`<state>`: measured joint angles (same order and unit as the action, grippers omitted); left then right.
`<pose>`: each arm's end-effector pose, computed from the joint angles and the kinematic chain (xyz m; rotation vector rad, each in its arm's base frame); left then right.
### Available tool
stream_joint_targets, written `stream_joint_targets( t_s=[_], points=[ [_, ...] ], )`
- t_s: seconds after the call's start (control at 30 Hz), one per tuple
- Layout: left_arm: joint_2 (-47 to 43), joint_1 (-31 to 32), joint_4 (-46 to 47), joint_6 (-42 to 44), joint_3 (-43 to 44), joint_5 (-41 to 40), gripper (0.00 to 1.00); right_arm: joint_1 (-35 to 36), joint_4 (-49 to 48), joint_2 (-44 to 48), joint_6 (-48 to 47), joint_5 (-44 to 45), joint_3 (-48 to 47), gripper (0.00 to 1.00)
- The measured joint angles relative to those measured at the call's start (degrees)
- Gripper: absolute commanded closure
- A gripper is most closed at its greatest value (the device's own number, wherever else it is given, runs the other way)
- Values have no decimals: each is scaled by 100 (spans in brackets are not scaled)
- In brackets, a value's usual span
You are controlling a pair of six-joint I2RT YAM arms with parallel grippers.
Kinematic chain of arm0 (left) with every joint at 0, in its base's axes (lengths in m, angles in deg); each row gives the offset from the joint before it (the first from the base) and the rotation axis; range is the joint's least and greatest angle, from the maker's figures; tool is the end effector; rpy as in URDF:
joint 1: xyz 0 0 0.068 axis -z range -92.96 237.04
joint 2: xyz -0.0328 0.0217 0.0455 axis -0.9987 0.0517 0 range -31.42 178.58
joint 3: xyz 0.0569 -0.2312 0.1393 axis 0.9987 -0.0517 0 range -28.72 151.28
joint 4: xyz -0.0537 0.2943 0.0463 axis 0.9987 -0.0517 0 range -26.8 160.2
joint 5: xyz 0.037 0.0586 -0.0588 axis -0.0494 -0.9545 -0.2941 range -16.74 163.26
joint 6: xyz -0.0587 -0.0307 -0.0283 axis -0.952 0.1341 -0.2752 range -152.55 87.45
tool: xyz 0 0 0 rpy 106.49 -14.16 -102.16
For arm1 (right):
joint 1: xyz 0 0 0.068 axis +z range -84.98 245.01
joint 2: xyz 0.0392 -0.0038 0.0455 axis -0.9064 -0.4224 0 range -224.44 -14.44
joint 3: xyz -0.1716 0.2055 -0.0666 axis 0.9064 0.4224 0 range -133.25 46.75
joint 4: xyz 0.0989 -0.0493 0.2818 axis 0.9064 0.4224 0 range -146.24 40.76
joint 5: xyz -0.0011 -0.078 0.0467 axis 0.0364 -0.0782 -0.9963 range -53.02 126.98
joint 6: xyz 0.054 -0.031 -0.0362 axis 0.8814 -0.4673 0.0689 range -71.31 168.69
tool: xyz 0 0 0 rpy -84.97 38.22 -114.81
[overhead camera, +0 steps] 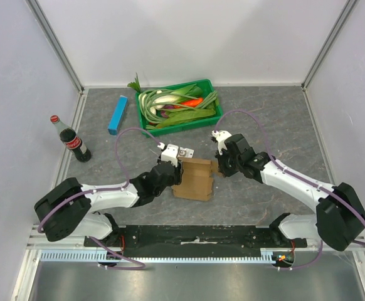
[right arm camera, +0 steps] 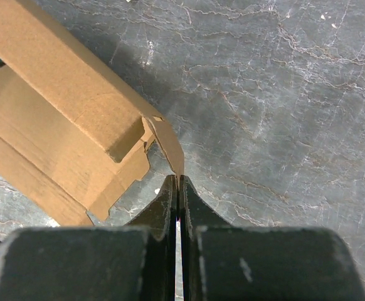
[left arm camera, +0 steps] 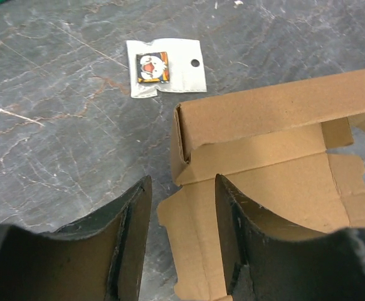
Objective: Fold the paper box
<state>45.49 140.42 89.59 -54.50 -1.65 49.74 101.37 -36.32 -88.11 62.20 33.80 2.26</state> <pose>0.1994 -0.2284 0.1266 0.3221 2.0507 -0.3809 0.2505 0.1886 0.1807 -0.5162 2.4249 0.4522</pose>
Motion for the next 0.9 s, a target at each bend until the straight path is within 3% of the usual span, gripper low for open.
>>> stream_joint_targets(
  t_s=[0.33,0.5,0.63,0.73,0.8,0.83,0.9],
  points=[
    [409,0,284,114,20,-361,57,0,-22,-109,-79,2,11,100],
    [623,0,332,168,116,-463,46,0,-24,-114,-114,15,11,99],
    [470,4,61,-31,114,-472,27,0,-22,-151,-76,13,11,67],
    [-153,11,-326,-358,-79,-413,26,0,-20,-175,-17,17,11,55],
    [-730,11,-621,-538,-223,-302,34,0,-13,-179,35,15,11,52],
    [-935,11,-726,-597,-260,-258,50,0,-15,-179,46,15,11,52],
    [-1408,11,-883,-730,-345,-26,65,0,-13,-177,103,9,13,52]
  ],
)
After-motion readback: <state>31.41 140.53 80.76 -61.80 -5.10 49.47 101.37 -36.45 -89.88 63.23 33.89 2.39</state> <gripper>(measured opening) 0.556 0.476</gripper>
